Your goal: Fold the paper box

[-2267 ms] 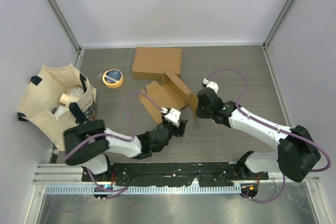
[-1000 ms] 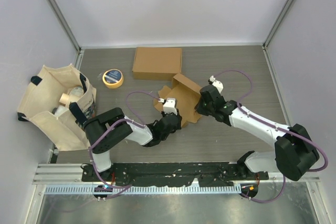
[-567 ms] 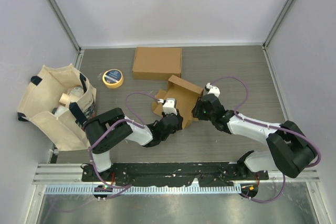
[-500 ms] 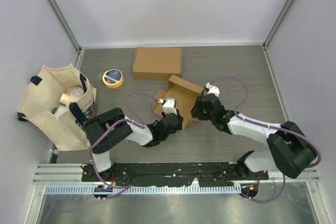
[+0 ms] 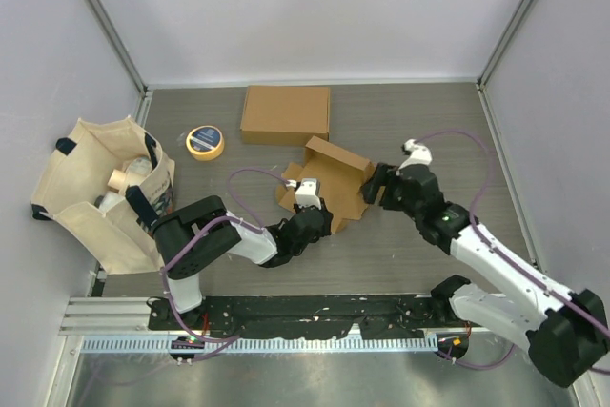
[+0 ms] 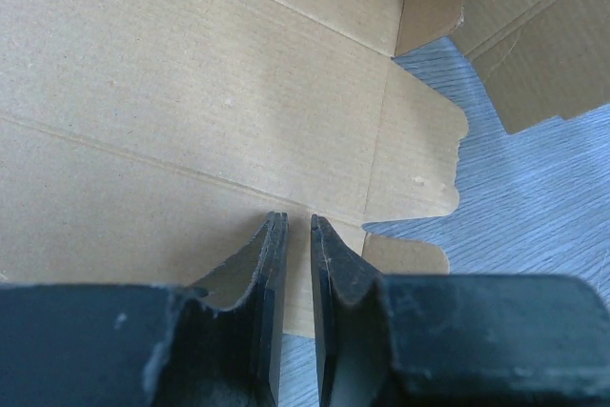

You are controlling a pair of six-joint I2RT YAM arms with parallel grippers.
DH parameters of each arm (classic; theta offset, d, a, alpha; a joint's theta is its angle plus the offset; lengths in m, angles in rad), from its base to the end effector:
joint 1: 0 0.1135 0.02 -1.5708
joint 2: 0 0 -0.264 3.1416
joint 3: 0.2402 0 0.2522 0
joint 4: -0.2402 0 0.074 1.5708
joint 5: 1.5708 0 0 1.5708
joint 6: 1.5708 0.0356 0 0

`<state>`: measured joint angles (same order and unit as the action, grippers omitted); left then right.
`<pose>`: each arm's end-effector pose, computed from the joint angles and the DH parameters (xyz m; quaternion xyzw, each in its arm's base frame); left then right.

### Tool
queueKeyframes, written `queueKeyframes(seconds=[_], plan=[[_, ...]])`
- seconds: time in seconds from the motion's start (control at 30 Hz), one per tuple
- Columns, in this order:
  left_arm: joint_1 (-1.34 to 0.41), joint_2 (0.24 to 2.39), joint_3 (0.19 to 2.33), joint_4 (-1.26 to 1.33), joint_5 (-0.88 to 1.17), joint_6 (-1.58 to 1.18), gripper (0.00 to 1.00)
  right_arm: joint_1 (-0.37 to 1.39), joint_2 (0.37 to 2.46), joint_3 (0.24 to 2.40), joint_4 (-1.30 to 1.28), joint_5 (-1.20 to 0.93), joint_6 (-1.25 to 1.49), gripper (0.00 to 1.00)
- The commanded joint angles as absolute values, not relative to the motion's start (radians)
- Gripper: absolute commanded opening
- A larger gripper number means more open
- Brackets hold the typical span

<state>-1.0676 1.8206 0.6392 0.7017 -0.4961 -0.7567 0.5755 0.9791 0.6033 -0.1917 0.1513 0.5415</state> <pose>0.1726 -0.2785 0.1169 0.0024 0.8384 -0.2693 0.4738 0.1830 0.1124 0.2398 0.0215 0.8748 0.1979 0.4418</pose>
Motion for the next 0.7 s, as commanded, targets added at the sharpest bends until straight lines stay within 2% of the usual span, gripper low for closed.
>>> queueKeyframes(seconds=[0.0,0.13,0.2,0.3,0.47,0.57,0.67], plan=[[-1.077,1.856,0.627,0.655,-0.480,-0.762,0.20,0.332,0.911,0.638,-0.310,0.242,0.563,0.76],[-1.077,1.858,0.635,0.650,-0.474,-0.756,0.19,0.204,1.043,0.638,-0.265,0.268,0.566,0.76],[-1.077,1.858,0.641,0.638,-0.472,-0.753,0.19,0.198,1.156,0.663,-0.255,0.342,0.534,0.76],[-1.077,1.841,0.649,0.618,-0.451,-0.742,0.18,0.198,1.253,0.646,-0.154,0.295,0.399,0.74],[-1.077,1.749,0.658,0.609,-0.353,-0.701,0.24,0.201,1.230,0.591,-0.042,0.127,0.347,0.69],[-1.075,1.721,0.704,0.571,-0.296,-0.683,0.29,0.201,1.204,0.595,-0.064,0.103,0.333,0.68],[-1.075,1.736,0.764,0.537,-0.270,-0.678,0.30,0.199,1.206,0.606,-0.106,0.078,0.318,0.67]])
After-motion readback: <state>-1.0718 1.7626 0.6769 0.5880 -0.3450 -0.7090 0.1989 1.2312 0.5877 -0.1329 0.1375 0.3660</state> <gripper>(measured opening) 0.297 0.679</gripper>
